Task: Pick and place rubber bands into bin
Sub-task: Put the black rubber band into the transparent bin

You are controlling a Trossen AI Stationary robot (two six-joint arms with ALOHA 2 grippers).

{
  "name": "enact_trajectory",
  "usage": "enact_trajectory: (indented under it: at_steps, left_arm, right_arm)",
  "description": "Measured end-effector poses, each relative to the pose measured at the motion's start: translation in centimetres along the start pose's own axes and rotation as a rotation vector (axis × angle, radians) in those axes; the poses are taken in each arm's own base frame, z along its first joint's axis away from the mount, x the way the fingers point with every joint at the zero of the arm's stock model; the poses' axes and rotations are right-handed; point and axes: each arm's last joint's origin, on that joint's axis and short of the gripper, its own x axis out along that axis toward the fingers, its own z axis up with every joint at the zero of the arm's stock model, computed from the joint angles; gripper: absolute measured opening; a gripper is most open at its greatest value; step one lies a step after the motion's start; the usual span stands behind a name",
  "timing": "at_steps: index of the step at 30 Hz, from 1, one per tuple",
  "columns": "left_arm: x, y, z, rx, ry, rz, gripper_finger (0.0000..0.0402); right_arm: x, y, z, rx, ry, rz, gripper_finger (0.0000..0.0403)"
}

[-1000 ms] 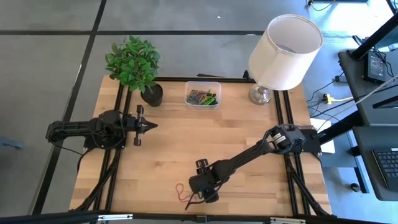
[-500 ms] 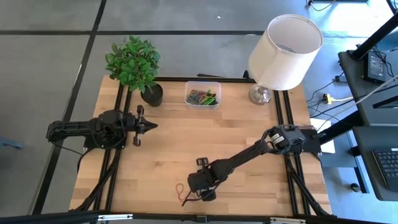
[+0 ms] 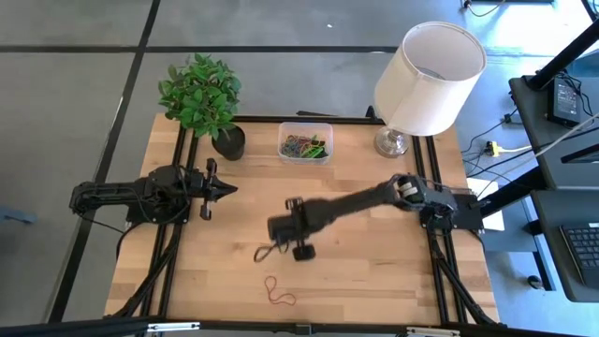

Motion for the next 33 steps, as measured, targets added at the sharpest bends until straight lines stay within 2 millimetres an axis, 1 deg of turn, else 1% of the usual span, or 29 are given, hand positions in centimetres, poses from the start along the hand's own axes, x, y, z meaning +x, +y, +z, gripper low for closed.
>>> enact_trajectory:
  at_steps: [1, 5, 11, 14, 19, 22, 29, 31, 33]
  left_arm:
    - [0.0, 0.0, 0.0, 0.000, 0.000, 0.000, 0.0001]
    - [0.0, 0.0, 0.0, 0.000, 0.000, -0.001, 0.0001]
    - [0.1, 0.0, -0.1, 0.005, 0.011, 0.008, 0.0001]
    - [0.1, 0.0, -0.1, -0.043, 0.015, 0.006, 0.0001]
    - [0.1, -0.2, 0.0, -0.090, 0.004, -0.051, 0.0001]
    - [0.1, -0.5, 0.0, -0.089, 0.006, -0.078, 0.0001]
    - [0.1, -0.8, 0.0, -0.080, 0.009, -0.095, 0.0001]
    - [0.1, -0.9, 0.0, -0.080, 0.010, -0.105, 0.0001]
    - [0.1, -0.9, 0.0, -0.080, 0.009, -0.105, 0.0001]
  right_arm:
    - [-0.3, -1.0, -0.2, -0.006, 0.003, -0.008, 0.0008]
    - [-2.9, -5.4, -0.7, 0.005, -0.057, -0.048, 0.0009]
    - [-5.2, -12.0, -1.2, 0.053, -0.173, -0.124, 0.0009]
    - [-6.0, -15.1, -1.6, 0.110, -0.232, -0.165, 0.0009]
    - [-6.4, -19.8, -2.5, 0.215, -0.316, -0.233, 0.0009]
    - [-6.3, -22.2, -3.0, 0.264, -0.357, -0.271, 0.0009]
    - [-5.7, -26.5, -5.3, 0.437, -0.341, -0.296, 0.0009]
    - [-5.3, -27.5, -5.9, 0.487, -0.335, -0.303, 0.0009]
    - [-5.0, -28.0, -6.6, 0.516, -0.293, -0.295, 0.0010]
